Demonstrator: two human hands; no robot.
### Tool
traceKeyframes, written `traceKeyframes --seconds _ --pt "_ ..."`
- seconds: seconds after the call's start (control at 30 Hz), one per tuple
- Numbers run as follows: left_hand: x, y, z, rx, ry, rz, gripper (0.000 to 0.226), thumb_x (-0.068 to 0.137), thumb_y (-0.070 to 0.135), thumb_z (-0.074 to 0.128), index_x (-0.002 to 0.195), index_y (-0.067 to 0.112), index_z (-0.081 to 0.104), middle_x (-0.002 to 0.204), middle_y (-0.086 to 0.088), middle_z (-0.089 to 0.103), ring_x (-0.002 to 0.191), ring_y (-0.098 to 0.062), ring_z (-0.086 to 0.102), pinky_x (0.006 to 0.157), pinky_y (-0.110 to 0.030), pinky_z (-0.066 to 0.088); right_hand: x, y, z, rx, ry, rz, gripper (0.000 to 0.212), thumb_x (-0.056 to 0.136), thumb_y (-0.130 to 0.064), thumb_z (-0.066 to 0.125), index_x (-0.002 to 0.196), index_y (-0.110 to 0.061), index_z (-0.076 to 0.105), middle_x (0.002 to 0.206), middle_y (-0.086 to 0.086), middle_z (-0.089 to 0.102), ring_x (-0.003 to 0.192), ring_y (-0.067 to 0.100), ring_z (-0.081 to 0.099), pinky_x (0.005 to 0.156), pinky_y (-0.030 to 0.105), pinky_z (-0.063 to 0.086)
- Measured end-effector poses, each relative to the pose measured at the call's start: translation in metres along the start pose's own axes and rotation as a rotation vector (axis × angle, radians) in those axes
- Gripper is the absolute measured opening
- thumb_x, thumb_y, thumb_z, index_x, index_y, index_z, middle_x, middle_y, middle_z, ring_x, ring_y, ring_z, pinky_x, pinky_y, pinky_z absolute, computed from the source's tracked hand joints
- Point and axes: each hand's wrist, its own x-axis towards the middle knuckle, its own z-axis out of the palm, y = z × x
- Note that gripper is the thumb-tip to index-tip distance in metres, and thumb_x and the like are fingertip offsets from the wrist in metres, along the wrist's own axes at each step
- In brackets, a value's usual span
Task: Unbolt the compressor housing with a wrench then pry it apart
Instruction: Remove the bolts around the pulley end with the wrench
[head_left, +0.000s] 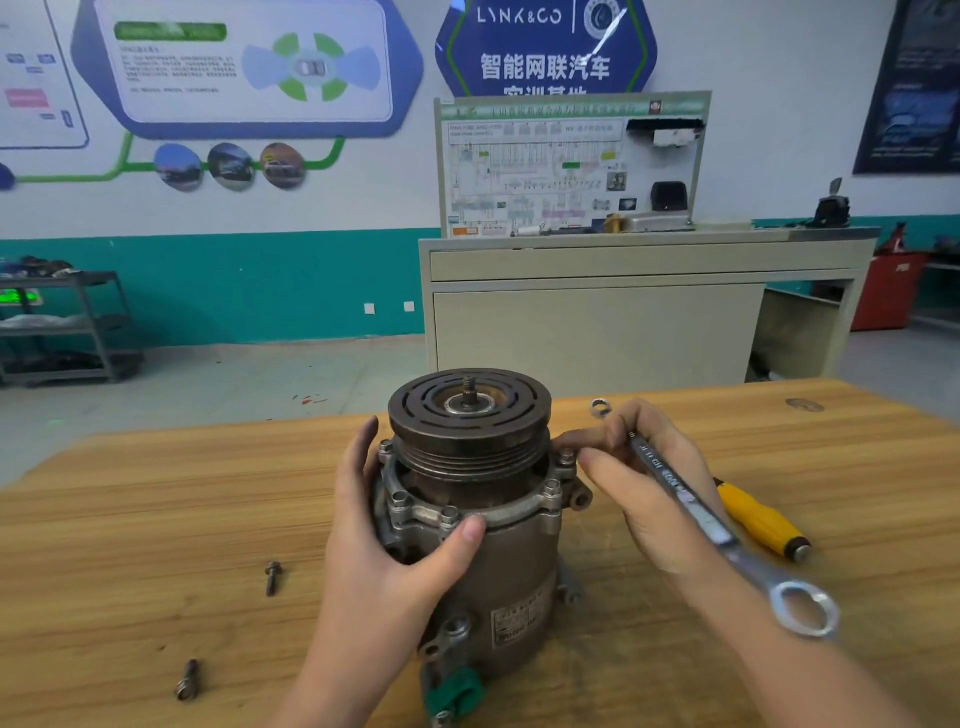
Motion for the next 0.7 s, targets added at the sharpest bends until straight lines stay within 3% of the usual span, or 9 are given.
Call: traceKeyframes --seconds 0.07,0.13,0.2,0.27,0.33,0.4,0.47,0.57,0.7 --pt "-0.0002 -0.0001 0.0000 0.007 0.001 0.001 0.093 0.052 0.051 0.077 0.133 0.053 0.030 0.123 0.036 0.051 0.115 0.010 0.051 0.084 -0.005 0.045 -0.0004 0.0004 0.0005 0.019 0.002 -0.011 0.023 0.066 -0.025 0.071 0.066 -0.036 0.051 0.087 0.004 0.076 0.085 0.016 0.071 0.067 0.020 0.052" --pt "-0.0002 -0.0006 0.0002 0.013 -0.002 -0.003 0.096 0.052 0.051 0.077 0.136 0.050 0.029 0.125 0.034 0.051 0.117 0.008 0.051 0.089 -0.009 0.046 -0.0004 0.0006 0.0004 -0.033 0.019 0.020 0.031 0.060 -0.030 0.079 0.065 -0.040 0.050 0.085 0.003 0.074 0.080 0.019 0.068 0.061 0.022 0.052" --pt "-0.0004 -0.0005 0.0001 0.024 -0.005 -0.007 0.096 0.052 0.053 0.077 0.136 0.051 0.029 0.125 0.035 0.050 0.117 0.009 0.051 0.090 -0.009 0.046 -0.0003 0.0004 0.0003 -0.058 0.026 0.052 0.035 0.060 -0.023 0.078 0.066 -0.040 0.048 0.084 0.005 0.072 0.075 0.025 0.067 0.057 0.023 0.052" --pt "-0.0004 0.0006 0.0001 0.035 -0.011 -0.011 0.094 0.053 0.054 0.076 0.133 0.055 0.029 0.124 0.037 0.050 0.117 0.010 0.050 0.089 -0.010 0.047 -0.0012 -0.0006 0.0006 -0.030 0.011 0.018 0.027 0.069 -0.014 0.070 0.075 -0.029 0.048 0.084 0.004 0.074 0.076 0.019 0.070 0.056 0.020 0.052" --pt "-0.0004 0.0006 -0.0002 0.049 -0.017 -0.013 0.094 0.053 0.055 0.076 0.134 0.055 0.029 0.126 0.036 0.050 0.118 0.008 0.050 0.093 -0.019 0.048 -0.0026 -0.0014 0.0012 -0.021 0.023 -0.012 0.024 0.073 -0.014 0.069 0.076 -0.027 0.049 0.087 0.002 0.075 0.078 0.014 0.071 0.058 0.019 0.053" --pt "-0.0006 0.0005 -0.0005 0.066 -0.016 -0.018 0.098 0.052 0.056 0.076 0.137 0.052 0.028 0.131 0.030 0.049 0.122 0.004 0.048 0.101 -0.032 0.046 -0.0028 -0.0013 0.0017 -0.064 0.031 0.002 0.036 0.070 -0.023 0.080 0.070 -0.040 0.048 0.088 0.000 0.074 0.077 0.018 0.070 0.057 0.021 0.052" --pt "-0.0009 0.0008 -0.0008 0.090 -0.011 -0.025 0.101 0.052 0.057 0.076 0.140 0.049 0.027 0.137 0.024 0.046 0.126 0.001 0.046 0.105 -0.040 0.043 -0.0018 0.0002 0.0015 -0.074 0.020 0.038 0.041 0.070 -0.021 0.081 0.068 -0.040 0.045 0.086 0.004 0.072 0.073 0.023 0.068 0.056 0.022 0.051" --pt "-0.0012 0.0015 -0.0008 0.113 -0.007 -0.031 0.101 0.052 0.060 0.075 0.140 0.051 0.025 0.139 0.024 0.044 0.125 0.005 0.045 0.106 -0.037 0.042 -0.0010 0.0024 0.0006 0.007 -0.015 0.057 0.029 0.072 -0.015 0.069 0.080 -0.025 0.042 0.087 0.006 0.074 0.074 0.015 0.070 0.056 0.021 0.051" --pt "-0.0010 0.0017 -0.0009 0.113 -0.010 -0.035 0.101 0.052 0.060 0.075 0.139 0.051 0.025 0.139 0.024 0.043 0.125 0.006 0.045 0.105 -0.034 0.043 -0.0022 0.0012 0.0011 -0.052 0.046 0.047 0.043 0.067 -0.024 0.083 0.080 -0.026 0.042 0.085 0.003 0.073 0.074 0.013 0.069 0.055 0.020 0.052"
